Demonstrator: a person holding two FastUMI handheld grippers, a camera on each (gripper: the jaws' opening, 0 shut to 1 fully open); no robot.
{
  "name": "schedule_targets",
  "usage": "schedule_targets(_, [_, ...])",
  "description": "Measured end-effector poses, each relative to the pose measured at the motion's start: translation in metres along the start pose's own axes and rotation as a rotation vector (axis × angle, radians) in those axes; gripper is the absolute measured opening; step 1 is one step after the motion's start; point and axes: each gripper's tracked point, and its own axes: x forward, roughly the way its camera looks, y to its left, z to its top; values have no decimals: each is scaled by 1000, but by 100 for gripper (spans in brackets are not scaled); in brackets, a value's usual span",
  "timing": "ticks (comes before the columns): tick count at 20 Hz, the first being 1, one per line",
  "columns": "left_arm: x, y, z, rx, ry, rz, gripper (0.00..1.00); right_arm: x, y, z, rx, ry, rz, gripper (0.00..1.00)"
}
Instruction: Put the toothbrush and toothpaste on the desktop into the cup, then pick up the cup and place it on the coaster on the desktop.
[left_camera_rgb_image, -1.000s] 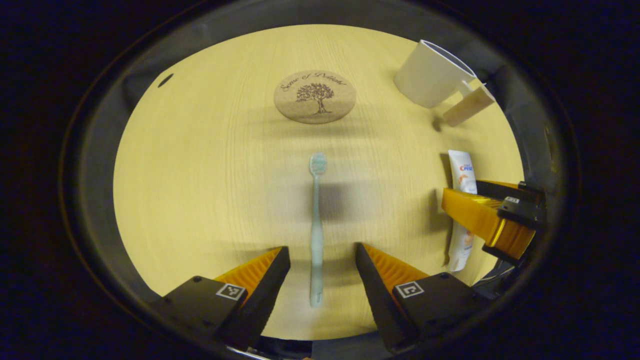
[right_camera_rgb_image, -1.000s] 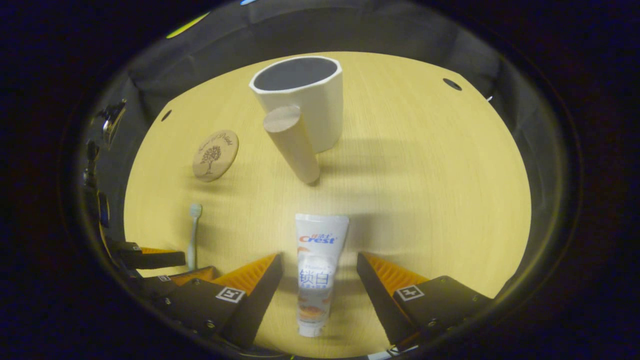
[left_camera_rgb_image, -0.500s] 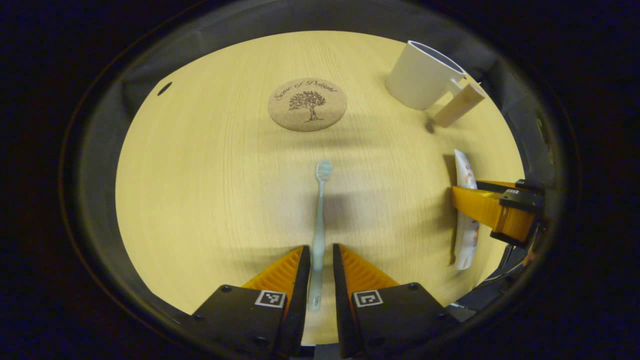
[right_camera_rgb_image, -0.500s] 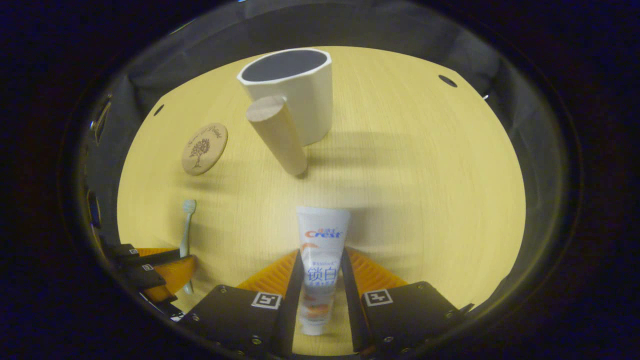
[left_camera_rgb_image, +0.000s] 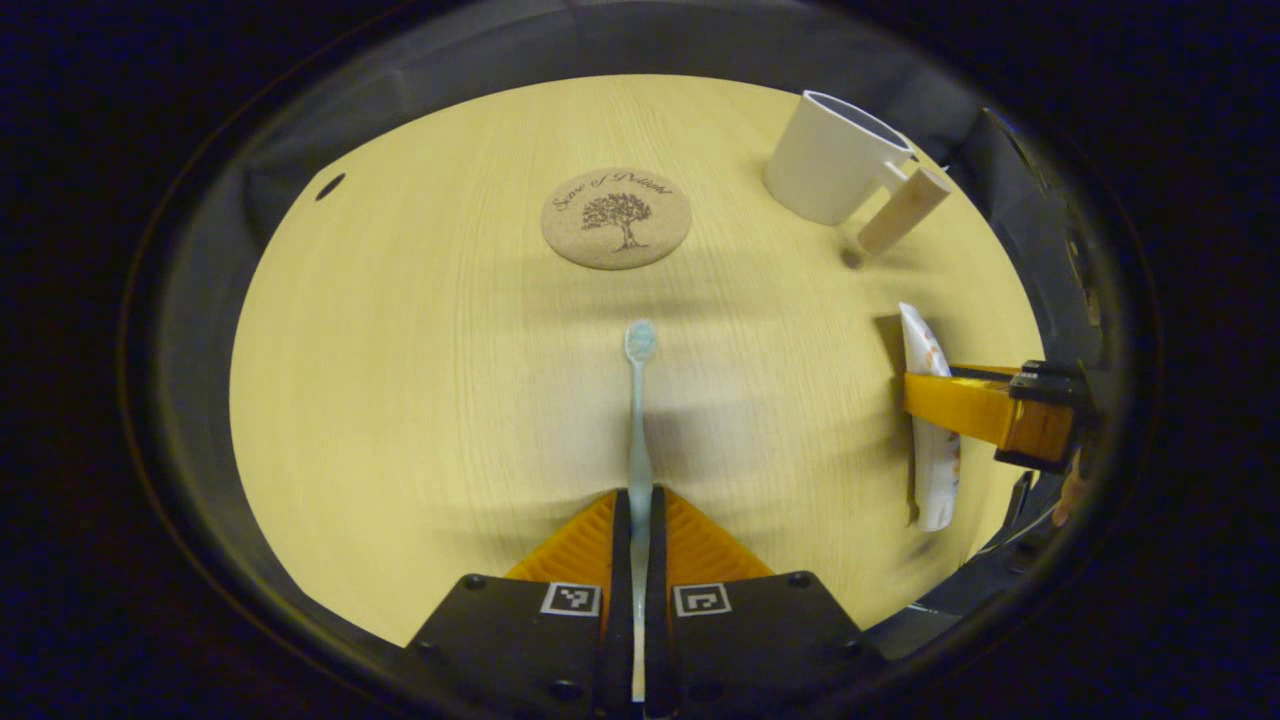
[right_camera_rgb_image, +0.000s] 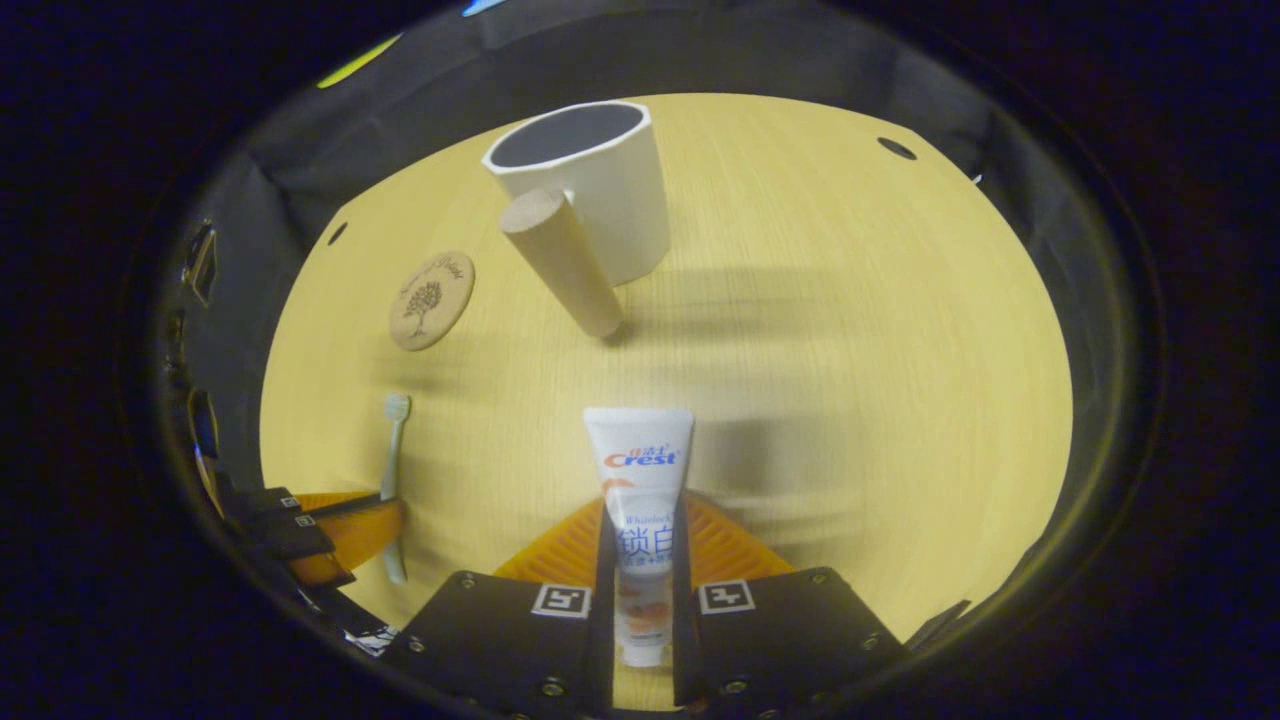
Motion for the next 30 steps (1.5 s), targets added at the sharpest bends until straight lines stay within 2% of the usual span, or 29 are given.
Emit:
schedule_targets(6, [-14, 6, -4, -51, -75, -22, 12, -13, 4, 2, 9, -95, 61, 24])
schedule_targets(13, [-37, 16, 8, -73, -218, -16, 12, -56, 20, 7, -41, -251, 88, 24])
schedule_targets(17, [-49, 13, 14, -85, -281, -48, 12, -69, 34, 15, -61, -337, 100, 24])
schedule_targets(22, [-68, 15, 35, -72, -403, -68, 12, -88, 45, 34, -70, -458, 108, 24])
schedule_targets(26, [-75, 19, 62, -27, -509, -68, 12, -105, 54, 55, -33, -563, 97, 24])
schedule_targets(30, [-89, 17, 90, 17, -623, -118, 12, -127, 60, 88, 5, -693, 62, 24])
